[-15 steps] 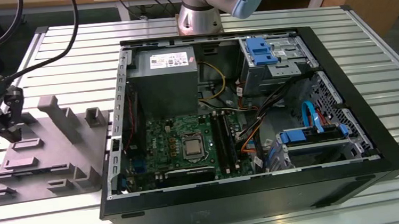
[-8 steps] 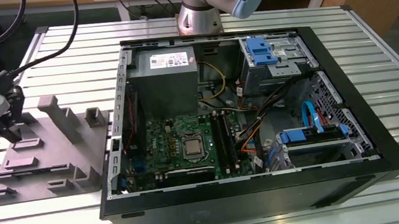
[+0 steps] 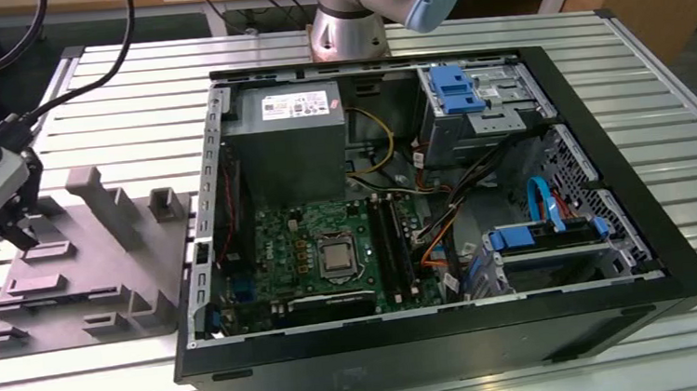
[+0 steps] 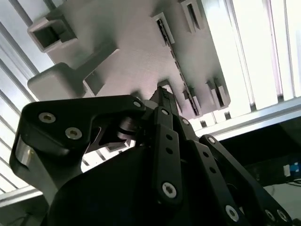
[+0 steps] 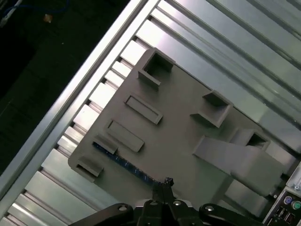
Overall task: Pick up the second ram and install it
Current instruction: 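Pick up the second ram and move it above second insertion slot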
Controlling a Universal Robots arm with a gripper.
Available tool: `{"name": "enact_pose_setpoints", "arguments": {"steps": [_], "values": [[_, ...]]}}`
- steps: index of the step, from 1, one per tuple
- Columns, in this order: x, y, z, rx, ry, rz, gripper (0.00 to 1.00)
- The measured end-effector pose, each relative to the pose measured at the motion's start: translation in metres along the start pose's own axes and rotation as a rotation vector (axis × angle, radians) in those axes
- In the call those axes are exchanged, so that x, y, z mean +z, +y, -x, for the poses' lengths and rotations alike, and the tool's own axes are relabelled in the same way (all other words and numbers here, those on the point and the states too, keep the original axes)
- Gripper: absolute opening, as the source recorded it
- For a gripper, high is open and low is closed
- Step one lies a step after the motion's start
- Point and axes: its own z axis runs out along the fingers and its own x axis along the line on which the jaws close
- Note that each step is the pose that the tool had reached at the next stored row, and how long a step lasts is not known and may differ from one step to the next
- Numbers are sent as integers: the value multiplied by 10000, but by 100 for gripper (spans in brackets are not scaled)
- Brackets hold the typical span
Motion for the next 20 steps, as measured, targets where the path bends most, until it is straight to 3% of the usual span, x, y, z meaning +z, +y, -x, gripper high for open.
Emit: {"name": "enact_pose_setpoints", "arguments": {"steps": [20], "values": [[40,-2,-2,-3640,174,125,11]]}}
